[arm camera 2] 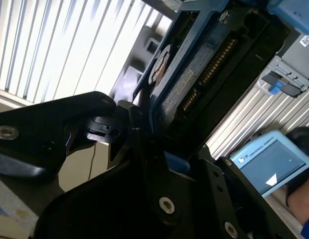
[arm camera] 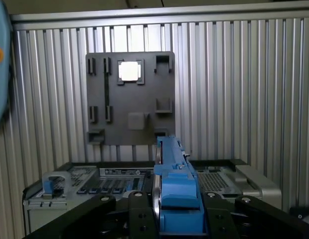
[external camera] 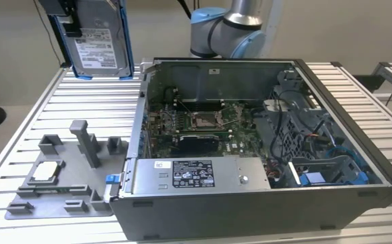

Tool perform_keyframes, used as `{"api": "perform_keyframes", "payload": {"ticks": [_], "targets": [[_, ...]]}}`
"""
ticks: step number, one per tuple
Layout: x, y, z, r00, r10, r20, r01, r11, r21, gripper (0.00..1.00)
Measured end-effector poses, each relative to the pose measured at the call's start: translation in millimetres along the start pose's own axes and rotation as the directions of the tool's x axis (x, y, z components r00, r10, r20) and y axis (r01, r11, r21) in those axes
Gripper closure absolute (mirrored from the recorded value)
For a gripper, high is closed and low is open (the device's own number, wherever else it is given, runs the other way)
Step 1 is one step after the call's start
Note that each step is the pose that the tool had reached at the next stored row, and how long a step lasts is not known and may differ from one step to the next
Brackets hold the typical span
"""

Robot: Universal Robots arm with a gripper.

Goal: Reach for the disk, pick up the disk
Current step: 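Pick up the disk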

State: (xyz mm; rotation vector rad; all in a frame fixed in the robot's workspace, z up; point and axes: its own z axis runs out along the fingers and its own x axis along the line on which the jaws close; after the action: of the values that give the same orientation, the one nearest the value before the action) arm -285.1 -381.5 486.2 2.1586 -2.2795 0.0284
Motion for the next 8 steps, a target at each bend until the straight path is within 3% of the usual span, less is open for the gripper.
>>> {"api": "perform_keyframes", "payload": {"ticks": [8], "targets": [[-1.3,-24.2,0.3,1.0,0.0,0.0,0.0,1.0,-0.0009,1.0]]}}
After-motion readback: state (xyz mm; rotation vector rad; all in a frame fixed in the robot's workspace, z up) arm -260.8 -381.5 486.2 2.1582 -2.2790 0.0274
